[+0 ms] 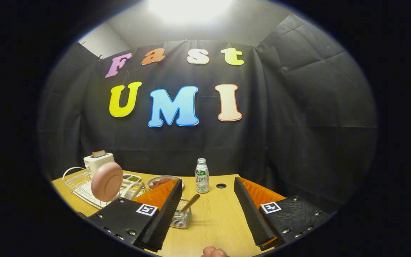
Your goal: Take the plate from the dish rack, then take the spoon from the basket and place it into the plate.
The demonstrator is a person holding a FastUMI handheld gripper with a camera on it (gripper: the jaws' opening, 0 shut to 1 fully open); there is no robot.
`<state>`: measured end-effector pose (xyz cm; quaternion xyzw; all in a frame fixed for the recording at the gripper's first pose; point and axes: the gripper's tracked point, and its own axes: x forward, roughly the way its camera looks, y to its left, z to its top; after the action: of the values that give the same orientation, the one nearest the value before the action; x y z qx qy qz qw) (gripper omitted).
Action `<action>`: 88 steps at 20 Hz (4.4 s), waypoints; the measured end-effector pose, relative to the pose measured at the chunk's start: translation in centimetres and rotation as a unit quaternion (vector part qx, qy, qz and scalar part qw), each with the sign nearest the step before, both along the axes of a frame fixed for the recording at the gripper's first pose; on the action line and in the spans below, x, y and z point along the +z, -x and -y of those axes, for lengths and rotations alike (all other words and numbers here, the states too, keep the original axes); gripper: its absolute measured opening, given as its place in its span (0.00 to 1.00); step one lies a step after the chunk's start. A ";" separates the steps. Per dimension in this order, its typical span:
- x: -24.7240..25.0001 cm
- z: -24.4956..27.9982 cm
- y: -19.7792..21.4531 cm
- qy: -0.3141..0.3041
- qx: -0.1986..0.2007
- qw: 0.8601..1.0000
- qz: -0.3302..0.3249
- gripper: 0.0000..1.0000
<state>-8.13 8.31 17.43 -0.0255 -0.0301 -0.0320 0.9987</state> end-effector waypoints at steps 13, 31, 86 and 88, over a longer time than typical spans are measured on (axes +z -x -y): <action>2.6 -14.4 -3.0 -0.028 0.055 0.996 -0.061 0.90; -4.4 -28.3 -12.1 0.032 0.022 0.972 -0.233 0.90; 0.4 -16.4 -2.4 -0.003 -0.033 0.954 -0.297 0.08; -1.1 -15.7 -1.1 -0.030 -0.004 0.950 -0.311 0.08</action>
<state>-7.04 24.03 16.34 -0.0040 0.2830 -0.0277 0.9587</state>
